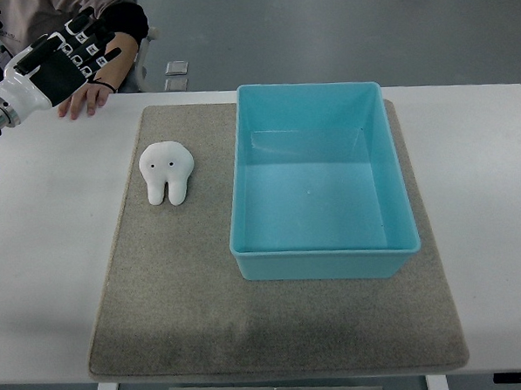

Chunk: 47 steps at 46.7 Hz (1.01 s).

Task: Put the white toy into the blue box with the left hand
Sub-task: 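Move the open left hand forward toward the white tooth-shaped toy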

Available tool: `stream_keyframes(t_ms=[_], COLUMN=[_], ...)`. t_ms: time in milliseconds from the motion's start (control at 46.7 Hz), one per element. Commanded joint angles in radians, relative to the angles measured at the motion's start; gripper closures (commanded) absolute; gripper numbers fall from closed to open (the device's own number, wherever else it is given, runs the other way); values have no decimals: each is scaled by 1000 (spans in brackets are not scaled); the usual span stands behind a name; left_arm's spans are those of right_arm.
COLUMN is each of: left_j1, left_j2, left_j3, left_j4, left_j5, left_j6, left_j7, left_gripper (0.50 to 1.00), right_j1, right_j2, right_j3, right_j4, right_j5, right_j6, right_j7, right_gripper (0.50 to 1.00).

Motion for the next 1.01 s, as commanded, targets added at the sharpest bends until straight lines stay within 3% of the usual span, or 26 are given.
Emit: stream_keyframes(t_ms=[0, 984], left_j1=[0, -15], left_j2=[-1, -17], left_j3=[1, -7], left_j4=[-4, 16], left_j5=[0, 66], left_j6=[0, -31], left_j7=[-2, -8], left_gripper=[504, 504], right_j1=[0, 0], right_j2=[0, 0], right_j3=[0, 0], right_j4=[0, 0], right_j5=[0, 0], right_j6=[0, 0], right_j7=[0, 0], right_gripper=[564, 564])
